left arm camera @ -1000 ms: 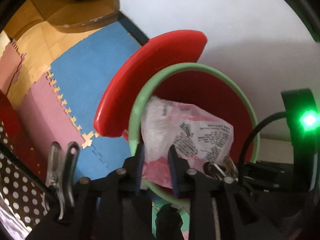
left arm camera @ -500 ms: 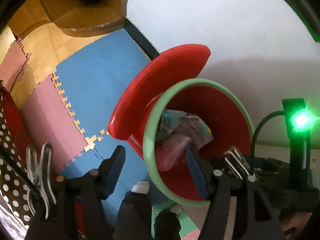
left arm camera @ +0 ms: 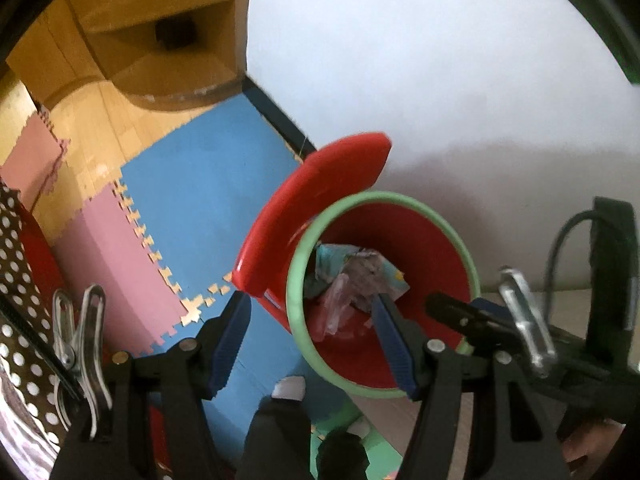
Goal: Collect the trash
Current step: 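Move both grippers back over the table toward the pink folded paper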
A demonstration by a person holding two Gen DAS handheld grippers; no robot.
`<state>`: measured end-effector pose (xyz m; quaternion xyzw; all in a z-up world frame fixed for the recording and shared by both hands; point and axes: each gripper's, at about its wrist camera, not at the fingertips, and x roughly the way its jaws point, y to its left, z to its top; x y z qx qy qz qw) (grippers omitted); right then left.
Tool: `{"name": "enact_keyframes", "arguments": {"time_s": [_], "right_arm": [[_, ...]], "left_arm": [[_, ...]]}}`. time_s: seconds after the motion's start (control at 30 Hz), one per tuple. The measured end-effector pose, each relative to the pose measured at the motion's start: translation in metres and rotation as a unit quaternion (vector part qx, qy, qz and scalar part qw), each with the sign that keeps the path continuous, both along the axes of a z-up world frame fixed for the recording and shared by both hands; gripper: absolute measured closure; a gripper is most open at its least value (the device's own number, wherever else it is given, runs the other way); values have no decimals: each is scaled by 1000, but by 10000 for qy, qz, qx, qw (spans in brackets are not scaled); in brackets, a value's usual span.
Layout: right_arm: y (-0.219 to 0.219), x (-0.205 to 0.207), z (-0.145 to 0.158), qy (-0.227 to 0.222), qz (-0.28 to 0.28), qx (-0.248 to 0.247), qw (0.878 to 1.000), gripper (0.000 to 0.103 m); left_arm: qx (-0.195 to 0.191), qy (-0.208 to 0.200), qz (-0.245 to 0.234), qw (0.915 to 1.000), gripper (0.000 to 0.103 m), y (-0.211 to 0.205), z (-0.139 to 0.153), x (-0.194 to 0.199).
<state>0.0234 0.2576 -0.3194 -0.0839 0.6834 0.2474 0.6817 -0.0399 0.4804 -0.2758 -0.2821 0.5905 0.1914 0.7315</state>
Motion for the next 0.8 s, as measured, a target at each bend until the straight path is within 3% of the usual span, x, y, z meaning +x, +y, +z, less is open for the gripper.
{"name": "enact_keyframes", "arguments": {"time_s": [0.23,0.5,0.63,0.8], "right_arm": [[-5,-7,73,-600,-126,1083,9922,26],[-30,-30,144,-1023,-17,1393,9850,26],[-38,-41,162,-1094,33,1325,9851,26],[-49,-45,182,-1236,-196,1507,9806,26]], "left_arm": [[332,-181,-51,9993,36,3,53,2],[614,-269,-684,9954,36,-18,114,10],[619,-420,-729,9945,34,-30,144,14],[805,-229,-451,9955,34,-40,166,11]]}}
